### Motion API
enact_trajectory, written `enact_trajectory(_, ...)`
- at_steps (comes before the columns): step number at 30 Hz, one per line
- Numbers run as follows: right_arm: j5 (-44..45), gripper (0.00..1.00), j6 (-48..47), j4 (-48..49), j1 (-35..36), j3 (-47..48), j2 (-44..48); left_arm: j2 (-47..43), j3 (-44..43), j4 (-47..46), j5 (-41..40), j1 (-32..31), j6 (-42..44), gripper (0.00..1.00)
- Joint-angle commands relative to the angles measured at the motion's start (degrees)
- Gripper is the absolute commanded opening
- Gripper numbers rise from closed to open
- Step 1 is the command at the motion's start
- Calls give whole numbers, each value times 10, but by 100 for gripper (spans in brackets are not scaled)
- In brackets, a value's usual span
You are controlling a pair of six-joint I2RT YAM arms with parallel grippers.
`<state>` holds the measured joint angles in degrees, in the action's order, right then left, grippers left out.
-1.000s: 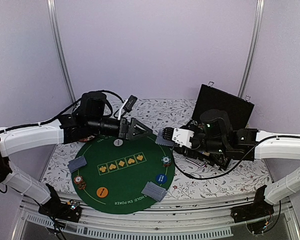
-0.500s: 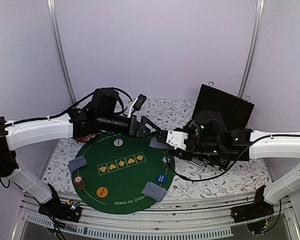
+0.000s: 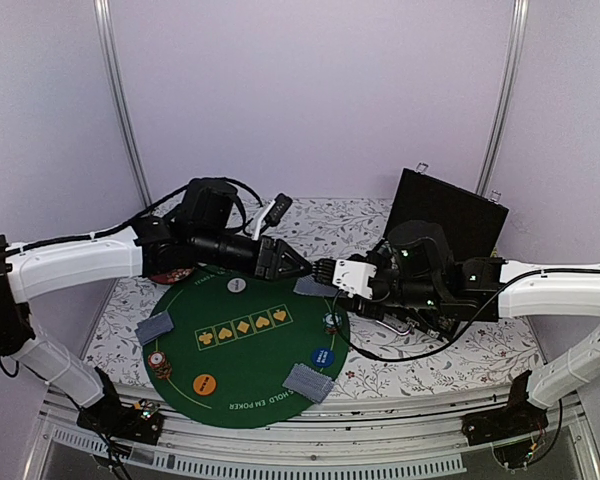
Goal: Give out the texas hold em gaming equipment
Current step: Pick up the poker card from the face-down deck piles.
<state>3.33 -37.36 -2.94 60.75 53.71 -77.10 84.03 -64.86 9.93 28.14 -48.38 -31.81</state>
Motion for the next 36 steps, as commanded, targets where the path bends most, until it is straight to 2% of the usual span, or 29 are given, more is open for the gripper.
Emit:
enact_trajectory(1, 7, 46, 1, 16, 3, 9, 7, -26, 6, 9, -1, -10, 8, 44)
enact_trajectory(4, 9, 46, 0, 17, 3, 10, 7, -26, 5, 7, 19, -10, 9, 42)
enact_trajectory(9, 11, 46, -2, 16, 3, 10, 7, -35, 6, 11, 34, -11, 14, 34)
enact_trajectory(15, 13, 46, -3, 16, 3, 9, 7, -42, 6, 23, 40, -10, 15, 16)
enact_trajectory(19, 14, 46, -3, 15, 3, 10, 7, -42, -1, 32, 48, -10, 18, 0)
enact_trajectory(24, 18, 45, -3, 15, 3, 6, 11, -53, -2, 34, 45, -10, 21, 0)
enact_trajectory(32, 23, 45, -3, 15, 1, -4, 19, -113, -1, 44, -8, -9, 47, 0)
enact_trajectory(36, 20, 45, 3, 14, -6, -9, 20, -145, -20, 104, -65, -3, 74, 0)
